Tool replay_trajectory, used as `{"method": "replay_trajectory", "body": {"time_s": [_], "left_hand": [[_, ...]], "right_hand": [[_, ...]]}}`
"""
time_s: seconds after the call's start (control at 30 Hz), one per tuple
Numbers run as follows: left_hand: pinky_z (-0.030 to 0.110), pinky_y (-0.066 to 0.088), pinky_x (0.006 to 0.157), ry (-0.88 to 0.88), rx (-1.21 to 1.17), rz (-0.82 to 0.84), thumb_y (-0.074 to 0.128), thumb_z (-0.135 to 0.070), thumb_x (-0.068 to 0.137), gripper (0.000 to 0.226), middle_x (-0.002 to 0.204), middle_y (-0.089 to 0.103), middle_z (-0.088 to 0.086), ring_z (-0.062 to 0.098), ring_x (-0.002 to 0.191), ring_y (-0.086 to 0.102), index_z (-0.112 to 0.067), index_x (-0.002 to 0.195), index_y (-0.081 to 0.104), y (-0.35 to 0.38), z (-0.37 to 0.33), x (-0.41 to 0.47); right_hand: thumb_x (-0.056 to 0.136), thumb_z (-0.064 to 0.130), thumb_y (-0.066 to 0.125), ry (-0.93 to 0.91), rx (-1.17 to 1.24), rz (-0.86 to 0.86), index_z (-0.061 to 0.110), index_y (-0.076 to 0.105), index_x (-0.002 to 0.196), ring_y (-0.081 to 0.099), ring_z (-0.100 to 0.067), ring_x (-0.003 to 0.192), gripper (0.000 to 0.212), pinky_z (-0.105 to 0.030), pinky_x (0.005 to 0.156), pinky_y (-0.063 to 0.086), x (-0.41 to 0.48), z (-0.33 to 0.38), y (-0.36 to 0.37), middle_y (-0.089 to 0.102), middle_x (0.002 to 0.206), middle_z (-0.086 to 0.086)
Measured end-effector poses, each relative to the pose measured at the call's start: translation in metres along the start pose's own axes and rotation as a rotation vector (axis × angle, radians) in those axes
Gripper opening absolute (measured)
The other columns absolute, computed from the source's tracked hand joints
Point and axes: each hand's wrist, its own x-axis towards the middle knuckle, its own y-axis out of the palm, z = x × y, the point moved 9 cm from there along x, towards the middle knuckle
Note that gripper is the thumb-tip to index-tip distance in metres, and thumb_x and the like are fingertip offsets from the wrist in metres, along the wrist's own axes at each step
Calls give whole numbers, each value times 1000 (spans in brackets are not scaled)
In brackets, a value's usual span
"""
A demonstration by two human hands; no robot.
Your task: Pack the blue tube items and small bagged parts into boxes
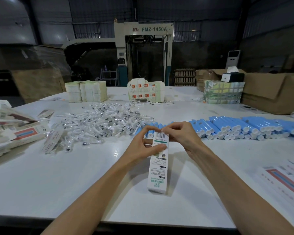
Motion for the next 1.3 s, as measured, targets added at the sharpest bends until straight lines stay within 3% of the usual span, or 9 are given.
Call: {"method": "replay_trajectory", "body": {"time_s": [0.4, 0.6, 0.67, 0.73, 0.8, 0.87, 1.03, 1.17, 1.3], "left_hand": [[46, 68, 83, 2, 96, 17, 91, -39, 83, 64, 107, 83, 3, 25, 99, 80, -44, 135, 54, -3, 0, 4], [41, 66, 78, -88, -105, -14, 88, -31, 89, 78, 116, 81, 8, 28, 102, 80, -49, 146, 38, 6, 11, 3], [40, 65, 77, -215, -258, -9, 82, -31, 96, 68, 118, 80, 13, 32, 99, 80, -38, 147, 37, 12, 22, 3], [54, 64, 92, -329, -416, -8, 74, -34, 101, 58, 124, 77, 22, 44, 107, 77, -22, 148, 41, 18, 30, 1], [65, 54, 107, -333, -422, 42, 71, -31, 104, 54, 130, 74, 25, 50, 116, 72, -12, 149, 48, 21, 28, 0], [59, 58, 104, -287, -360, 79, 72, -27, 104, 49, 130, 74, 24, 46, 115, 74, -9, 145, 57, 21, 24, -2], [57, 62, 97, -230, -246, 39, 84, -24, 94, 55, 118, 78, 24, 45, 108, 77, -25, 144, 60, 13, 20, 1], [39, 64, 79, -189, -193, 71, 85, -29, 92, 64, 108, 80, 23, 37, 98, 80, -51, 143, 52, 12, 17, 0], [46, 65, 81, -158, -163, 47, 86, -37, 90, 56, 107, 81, 23, 39, 98, 80, -47, 137, 57, 11, 16, 1]], "right_hand": [[89, 10, 77, -4, 119, 1, 5, 83, 83, 78, -32, 85, 10, -35, 79, 64, 0, -4, 3, 79, 89, -20], [92, 10, 76, -12, 166, -15, 4, 82, 88, 78, -30, 87, 10, -32, 77, 62, 0, -6, -1, 79, 93, -20], [92, 9, 75, -11, 181, -28, 3, 82, 87, 77, -30, 85, 10, -34, 78, 62, 0, -9, -4, 79, 93, -20], [93, 9, 75, -7, 182, -54, 3, 82, 86, 76, -29, 82, 12, -37, 79, 62, 0, -11, -7, 78, 91, -21], [92, 10, 76, -1, 174, -60, 2, 81, 86, 76, -30, 80, 11, -40, 80, 63, 0, -13, -8, 78, 91, -21], [91, 10, 77, 13, 170, -48, 2, 81, 88, 76, -30, 81, 10, -39, 79, 64, -1, -13, -6, 78, 91, -21], [90, 8, 77, 71, 173, -3, -2, 80, 89, 77, -27, 79, 10, -30, 70, 62, -3, -13, -3, 78, 91, -21], [89, 4, 76, 89, 134, 35, -4, 78, 90, 78, -27, 81, 8, -28, 68, 61, -2, -12, -2, 78, 90, -22], [89, 4, 76, 65, 101, 106, -2, 78, 85, 76, -26, 81, 8, -27, 71, 61, 0, -7, -1, 77, 87, -19]]}}
